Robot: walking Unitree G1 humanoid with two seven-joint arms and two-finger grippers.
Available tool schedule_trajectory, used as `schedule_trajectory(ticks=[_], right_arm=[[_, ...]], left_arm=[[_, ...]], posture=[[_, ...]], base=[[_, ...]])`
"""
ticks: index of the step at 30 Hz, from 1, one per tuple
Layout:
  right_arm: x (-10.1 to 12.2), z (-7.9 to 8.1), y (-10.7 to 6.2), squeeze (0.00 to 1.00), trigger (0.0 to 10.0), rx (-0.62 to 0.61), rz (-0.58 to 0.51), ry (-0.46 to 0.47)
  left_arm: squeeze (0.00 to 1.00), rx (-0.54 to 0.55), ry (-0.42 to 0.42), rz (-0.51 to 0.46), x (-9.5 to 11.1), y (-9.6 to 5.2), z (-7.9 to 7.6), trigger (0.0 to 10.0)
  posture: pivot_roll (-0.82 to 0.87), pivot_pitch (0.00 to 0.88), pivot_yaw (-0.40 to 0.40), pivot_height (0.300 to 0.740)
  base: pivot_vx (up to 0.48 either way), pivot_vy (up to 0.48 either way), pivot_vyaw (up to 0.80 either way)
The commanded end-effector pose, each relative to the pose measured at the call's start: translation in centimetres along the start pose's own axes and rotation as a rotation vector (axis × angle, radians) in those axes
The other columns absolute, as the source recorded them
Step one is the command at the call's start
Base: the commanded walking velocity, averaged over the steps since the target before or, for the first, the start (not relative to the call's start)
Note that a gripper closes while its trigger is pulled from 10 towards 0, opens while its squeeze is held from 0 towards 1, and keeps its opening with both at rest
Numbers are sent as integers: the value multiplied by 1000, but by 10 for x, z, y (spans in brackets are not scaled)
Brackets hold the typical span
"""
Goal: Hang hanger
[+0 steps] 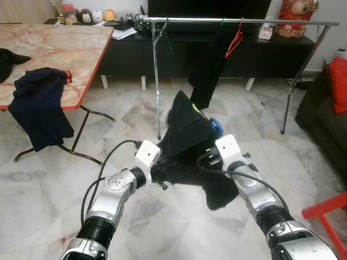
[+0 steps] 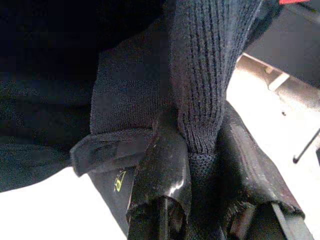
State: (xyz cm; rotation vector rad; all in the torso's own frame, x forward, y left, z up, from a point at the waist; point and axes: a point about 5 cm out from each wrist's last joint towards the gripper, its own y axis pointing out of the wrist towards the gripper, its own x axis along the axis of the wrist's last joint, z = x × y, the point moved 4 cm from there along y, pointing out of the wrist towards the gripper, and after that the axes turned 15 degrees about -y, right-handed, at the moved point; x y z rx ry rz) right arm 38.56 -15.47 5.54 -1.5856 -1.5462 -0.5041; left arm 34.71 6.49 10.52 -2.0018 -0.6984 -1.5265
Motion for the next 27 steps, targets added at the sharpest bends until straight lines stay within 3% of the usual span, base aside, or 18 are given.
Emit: schedule_trajectory(ticks=[1, 5, 10, 11, 12, 27], right_arm=[[4, -13, 1, 0, 0, -65, -18, 50], [6, -12, 1, 0, 0, -56, -29, 108], [11, -8, 2, 0, 0, -34, -56, 100], [13, -6, 3, 0, 0, -18, -60, 102], [15, -2, 3, 0, 0, 8, -69, 99], [11, 20, -3, 0, 0, 180, -102, 26]], left_arm=[[0, -43, -18, -2, 1, 0, -8, 10000], [0, -82, -6, 11, 1, 0, -13, 10000], [0, -92, -9, 13, 2, -1, -17, 10000], [412, -88, -11, 11, 2, -1, -17, 10000], [996, -78, -11, 6, 2, -1, -16, 10000], [1000, -48, -20, -23, 7, -2, -13, 10000]], posture=[[-39, 3, -28, 740], [-42, 4, -21, 740], [-41, 0, -22, 740], [-41, 0, -22, 740], [-41, 0, -22, 740], [-49, 0, -26, 740]], base=[[0, 0, 0], [0, 0, 0], [0, 0, 0], [0, 0, 0], [0, 0, 0], [0, 0, 0]])
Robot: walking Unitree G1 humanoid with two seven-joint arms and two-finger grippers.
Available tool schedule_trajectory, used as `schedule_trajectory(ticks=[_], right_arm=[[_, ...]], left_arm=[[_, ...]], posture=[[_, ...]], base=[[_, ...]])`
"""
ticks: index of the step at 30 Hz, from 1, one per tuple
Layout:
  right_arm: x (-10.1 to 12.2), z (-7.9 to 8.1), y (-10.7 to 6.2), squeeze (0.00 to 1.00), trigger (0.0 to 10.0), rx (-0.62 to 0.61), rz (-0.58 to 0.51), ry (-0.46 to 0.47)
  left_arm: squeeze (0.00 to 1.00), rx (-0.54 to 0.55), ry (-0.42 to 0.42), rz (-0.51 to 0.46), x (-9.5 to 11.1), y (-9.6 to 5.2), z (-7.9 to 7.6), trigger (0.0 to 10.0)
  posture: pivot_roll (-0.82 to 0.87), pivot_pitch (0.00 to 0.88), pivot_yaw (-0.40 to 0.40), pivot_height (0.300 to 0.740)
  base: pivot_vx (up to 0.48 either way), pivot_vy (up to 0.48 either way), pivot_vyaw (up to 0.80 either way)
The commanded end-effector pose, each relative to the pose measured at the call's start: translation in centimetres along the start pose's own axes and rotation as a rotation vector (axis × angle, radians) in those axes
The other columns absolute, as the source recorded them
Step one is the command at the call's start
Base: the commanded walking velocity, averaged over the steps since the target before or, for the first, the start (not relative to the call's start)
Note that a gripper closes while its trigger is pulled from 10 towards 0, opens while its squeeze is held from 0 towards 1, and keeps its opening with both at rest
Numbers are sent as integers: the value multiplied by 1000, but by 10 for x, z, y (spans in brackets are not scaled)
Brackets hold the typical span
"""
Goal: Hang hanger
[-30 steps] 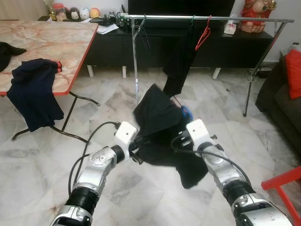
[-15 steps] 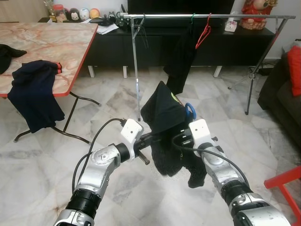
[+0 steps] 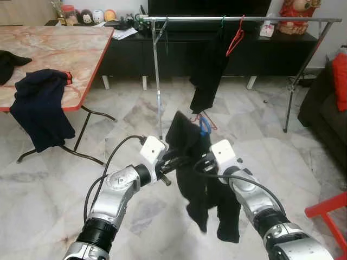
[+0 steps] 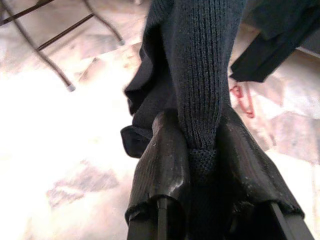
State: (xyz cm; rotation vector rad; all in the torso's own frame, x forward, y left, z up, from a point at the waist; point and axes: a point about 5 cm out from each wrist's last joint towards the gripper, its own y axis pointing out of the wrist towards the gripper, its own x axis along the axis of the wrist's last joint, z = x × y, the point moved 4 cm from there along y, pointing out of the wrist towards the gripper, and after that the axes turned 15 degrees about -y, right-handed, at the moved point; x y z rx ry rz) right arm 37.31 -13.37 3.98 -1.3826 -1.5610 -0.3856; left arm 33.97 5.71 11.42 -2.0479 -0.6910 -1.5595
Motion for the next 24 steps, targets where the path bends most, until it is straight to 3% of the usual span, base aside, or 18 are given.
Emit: schedule_trajectory(ticks=[1, 7, 13, 18, 24], right_arm=[[13, -10, -1, 0, 0, -21, -69, -25], [14, -20, -7, 0, 0, -33, -119, -62], [15, -21, -13, 0, 0, 37, -177, -73], [20, -18, -26, 0, 0, 203, -279, -98], [17, -17, -41, 0, 0, 398, -312, -182]], left_arm=[[1000, 5, -11, -13, 2, -3, 0, 10000], [1000, 25, 5, -28, 10, -13, 9, 10000], [1000, 37, 24, -42, 23, -29, 21, 10000], [1000, 23, 85, 47, 11, -44, 27, 10000], [957, -119, 35, 88, 13, -58, 13, 10000]], posture=[[-52, 0, -26, 740], [-52, 0, -25, 740], [-41, 0, -28, 740], [-44, 0, -26, 740], [-44, 0, -32, 740]], base=[[0, 0, 0], [0, 0, 0], [0, 0, 0], [0, 0, 0], [0, 0, 0]])
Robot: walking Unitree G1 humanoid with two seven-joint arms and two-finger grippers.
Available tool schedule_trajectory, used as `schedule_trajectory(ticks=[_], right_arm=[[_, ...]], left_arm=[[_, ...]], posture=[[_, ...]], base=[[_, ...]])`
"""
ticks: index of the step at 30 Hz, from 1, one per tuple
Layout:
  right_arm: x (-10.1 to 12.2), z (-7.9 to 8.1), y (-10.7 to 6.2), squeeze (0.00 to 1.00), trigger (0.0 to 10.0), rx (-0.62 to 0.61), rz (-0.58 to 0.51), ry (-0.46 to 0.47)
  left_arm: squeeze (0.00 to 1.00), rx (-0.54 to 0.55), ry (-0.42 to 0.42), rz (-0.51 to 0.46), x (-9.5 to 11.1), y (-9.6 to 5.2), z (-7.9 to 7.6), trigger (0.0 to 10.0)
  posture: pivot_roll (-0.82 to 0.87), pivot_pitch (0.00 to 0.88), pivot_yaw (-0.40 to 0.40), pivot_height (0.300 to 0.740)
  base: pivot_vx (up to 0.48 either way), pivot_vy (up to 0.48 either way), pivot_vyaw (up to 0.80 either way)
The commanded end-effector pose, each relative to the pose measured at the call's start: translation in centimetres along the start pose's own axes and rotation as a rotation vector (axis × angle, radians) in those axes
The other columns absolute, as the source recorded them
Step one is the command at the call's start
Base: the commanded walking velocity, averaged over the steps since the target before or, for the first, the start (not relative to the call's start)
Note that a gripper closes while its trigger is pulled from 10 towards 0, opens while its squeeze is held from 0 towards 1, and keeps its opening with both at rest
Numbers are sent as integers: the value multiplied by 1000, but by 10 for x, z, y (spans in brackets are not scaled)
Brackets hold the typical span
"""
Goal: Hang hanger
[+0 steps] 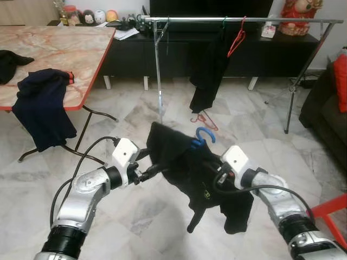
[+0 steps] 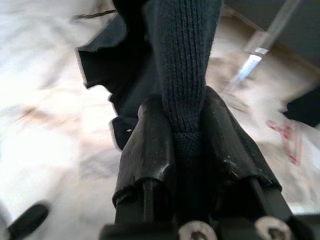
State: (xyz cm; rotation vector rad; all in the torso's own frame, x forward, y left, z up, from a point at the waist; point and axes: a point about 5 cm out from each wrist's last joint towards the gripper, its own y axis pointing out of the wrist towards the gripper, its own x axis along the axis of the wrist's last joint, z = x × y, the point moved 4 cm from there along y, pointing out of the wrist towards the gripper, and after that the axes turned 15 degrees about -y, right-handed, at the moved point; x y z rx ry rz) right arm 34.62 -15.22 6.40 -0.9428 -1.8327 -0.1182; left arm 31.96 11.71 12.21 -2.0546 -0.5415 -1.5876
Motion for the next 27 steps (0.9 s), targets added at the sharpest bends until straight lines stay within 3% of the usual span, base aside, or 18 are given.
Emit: schedule_trajectory(ticks=[1, 2, 6, 13, 21, 25, 27], right_arm=[[12, -4, -4, 0, 0, 48, -57, -45], [11, -3, -6, 0, 0, 69, -57, -52], [17, 2, -15, 0, 0, 213, -96, -73], [31, 11, -17, 0, 0, 343, -171, -76], [36, 30, -20, 0, 0, 496, -202, -65], [23, 33, -25, 0, 0, 504, -143, -74], [21, 33, -26, 0, 0, 500, -131, -73]], left_arm=[[55, -87, 7, 27, 3, -1, -11, 10000], [0, -105, 15, 46, 1, -3, -13, 10000], [0, -202, 47, 145, -2, -14, -22, 10000], [0, -302, 30, 278, -20, -21, -32, 10000], [0, -308, 28, 276, -18, -15, -35, 10000], [0, -359, 56, 219, 9, -22, -43, 10000], [0, -371, 60, 214, 13, -24, -45, 10000]], posture=[[-42, 0, -39, 740], [-42, 0, -39, 740], [-42, 0, -47, 740], [-34, 0, -61, 740], [-41, 0, -77, 740], [-47, 0, -80, 740], [-47, 0, -80, 740]], base=[[0, 0, 0], [0, 0, 0], [0, 0, 0], [0, 0, 0], [0, 0, 0], [0, 0, 0], [0, 0, 0]])
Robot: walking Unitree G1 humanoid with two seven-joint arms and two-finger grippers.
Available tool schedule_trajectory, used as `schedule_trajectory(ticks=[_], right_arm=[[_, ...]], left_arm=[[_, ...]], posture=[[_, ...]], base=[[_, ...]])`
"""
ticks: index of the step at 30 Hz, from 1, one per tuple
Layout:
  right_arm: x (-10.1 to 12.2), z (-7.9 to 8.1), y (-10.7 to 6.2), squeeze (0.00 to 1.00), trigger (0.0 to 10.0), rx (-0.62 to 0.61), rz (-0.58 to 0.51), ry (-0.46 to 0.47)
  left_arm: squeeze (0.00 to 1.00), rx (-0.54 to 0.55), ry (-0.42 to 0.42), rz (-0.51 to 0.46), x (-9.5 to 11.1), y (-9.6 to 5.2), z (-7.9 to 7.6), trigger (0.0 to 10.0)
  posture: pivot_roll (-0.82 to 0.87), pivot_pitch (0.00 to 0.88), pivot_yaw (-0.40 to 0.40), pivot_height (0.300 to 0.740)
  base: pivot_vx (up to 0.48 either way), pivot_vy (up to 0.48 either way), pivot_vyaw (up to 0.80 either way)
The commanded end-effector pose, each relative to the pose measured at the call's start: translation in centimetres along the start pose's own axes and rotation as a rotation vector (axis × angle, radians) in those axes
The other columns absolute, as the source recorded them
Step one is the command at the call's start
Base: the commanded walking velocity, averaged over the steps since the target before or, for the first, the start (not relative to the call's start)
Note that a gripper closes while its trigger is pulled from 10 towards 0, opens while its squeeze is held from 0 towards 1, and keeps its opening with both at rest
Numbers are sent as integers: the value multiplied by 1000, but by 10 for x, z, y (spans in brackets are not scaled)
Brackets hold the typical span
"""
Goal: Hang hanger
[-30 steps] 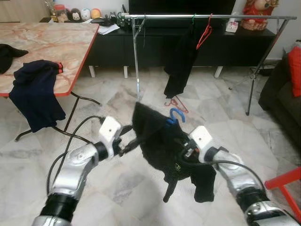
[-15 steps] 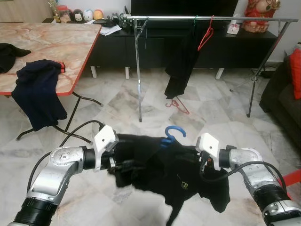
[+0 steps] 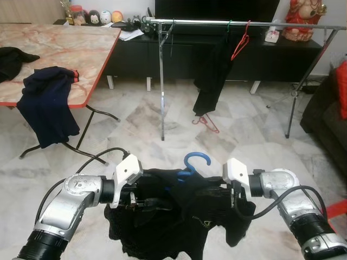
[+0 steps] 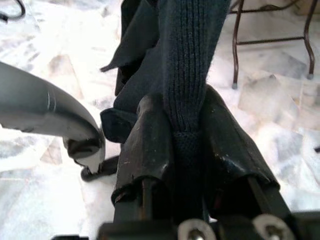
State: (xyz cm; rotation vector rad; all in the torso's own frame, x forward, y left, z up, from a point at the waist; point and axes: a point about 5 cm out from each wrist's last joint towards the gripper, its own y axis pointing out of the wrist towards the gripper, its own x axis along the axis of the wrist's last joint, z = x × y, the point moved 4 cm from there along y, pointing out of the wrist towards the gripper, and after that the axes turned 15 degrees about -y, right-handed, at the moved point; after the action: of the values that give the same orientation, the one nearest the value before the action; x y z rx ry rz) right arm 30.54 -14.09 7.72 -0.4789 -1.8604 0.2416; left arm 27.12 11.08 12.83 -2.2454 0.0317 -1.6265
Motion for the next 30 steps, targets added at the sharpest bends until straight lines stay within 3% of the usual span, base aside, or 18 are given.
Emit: schedule_trajectory(ticks=[1, 8, 16, 19, 25, 30], right_arm=[[-4, 4, -2, 0, 0, 21, 31, -14], [-14, 11, 0, 0, 0, 31, 74, 6], [-12, 18, 5, 0, 0, 86, 58, 4], [-6, 20, 6, 0, 0, 112, 34, -2], [-7, 22, 5, 0, 0, 119, 41, -7], [-6, 22, 4, 0, 0, 124, 39, -10]], left_arm=[[0, -27, 59, -33, 18, -6, -7, 10000], [0, -79, 47, 47, 0, -9, -19, 10000], [0, -13, 49, 26, 0, 1, -9, 10000], [0, 86, 62, 5, 0, 4, 9, 10000], [0, 72, 46, 13, -3, 3, 8, 10000], [0, 30, 4, 89, -23, -1, 5, 10000]], posture=[[-45, 0, -82, 740], [-39, 0, -86, 740], [-41, 0, -87, 740], [-48, 0, -83, 740], [-52, 0, -84, 740], [-52, 0, -86, 740]], base=[[0, 0, 0], [0, 0, 0], [0, 0, 0], [0, 0, 0], [0, 0, 0], [0, 0, 0]])
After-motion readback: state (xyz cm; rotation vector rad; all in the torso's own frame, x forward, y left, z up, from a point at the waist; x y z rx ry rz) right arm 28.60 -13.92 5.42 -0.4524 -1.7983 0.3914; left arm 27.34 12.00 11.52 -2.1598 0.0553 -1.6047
